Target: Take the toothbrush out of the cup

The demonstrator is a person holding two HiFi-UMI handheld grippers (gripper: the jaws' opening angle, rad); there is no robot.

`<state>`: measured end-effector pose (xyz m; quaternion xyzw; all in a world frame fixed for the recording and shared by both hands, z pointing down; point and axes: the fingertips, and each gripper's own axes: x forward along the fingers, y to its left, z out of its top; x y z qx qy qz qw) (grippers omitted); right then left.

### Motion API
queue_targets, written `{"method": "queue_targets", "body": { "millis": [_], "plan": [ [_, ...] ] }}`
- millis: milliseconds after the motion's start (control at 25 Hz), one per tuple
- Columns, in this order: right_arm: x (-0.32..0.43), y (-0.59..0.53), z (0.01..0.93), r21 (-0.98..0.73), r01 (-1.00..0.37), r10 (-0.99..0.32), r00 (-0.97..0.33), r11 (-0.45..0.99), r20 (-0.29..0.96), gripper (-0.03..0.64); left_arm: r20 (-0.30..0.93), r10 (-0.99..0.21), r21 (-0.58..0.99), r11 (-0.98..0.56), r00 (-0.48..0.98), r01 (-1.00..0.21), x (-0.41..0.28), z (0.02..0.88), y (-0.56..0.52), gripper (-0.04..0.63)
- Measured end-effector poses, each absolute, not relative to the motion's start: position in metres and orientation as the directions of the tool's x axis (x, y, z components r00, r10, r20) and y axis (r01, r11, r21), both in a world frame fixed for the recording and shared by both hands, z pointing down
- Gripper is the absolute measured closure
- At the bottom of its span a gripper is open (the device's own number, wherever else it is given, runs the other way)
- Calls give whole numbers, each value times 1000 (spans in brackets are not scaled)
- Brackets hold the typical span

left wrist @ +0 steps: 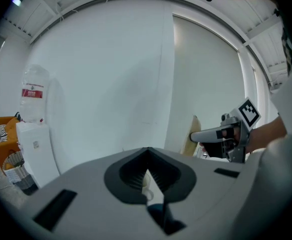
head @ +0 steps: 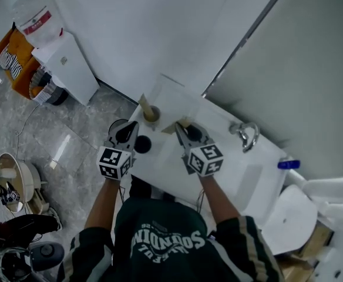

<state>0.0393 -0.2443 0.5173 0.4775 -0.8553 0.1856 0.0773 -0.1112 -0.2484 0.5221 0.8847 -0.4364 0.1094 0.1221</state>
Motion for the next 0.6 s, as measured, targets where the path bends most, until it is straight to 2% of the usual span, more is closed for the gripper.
{"method": "queue_targets", "body": {
  "millis": [600],
  "plan": [
    [19,-269,638,-302,-879,-694,-476,369,539,543,349,-702,152,-611,621,-777,-134,551,-295,595]
  ]
}}
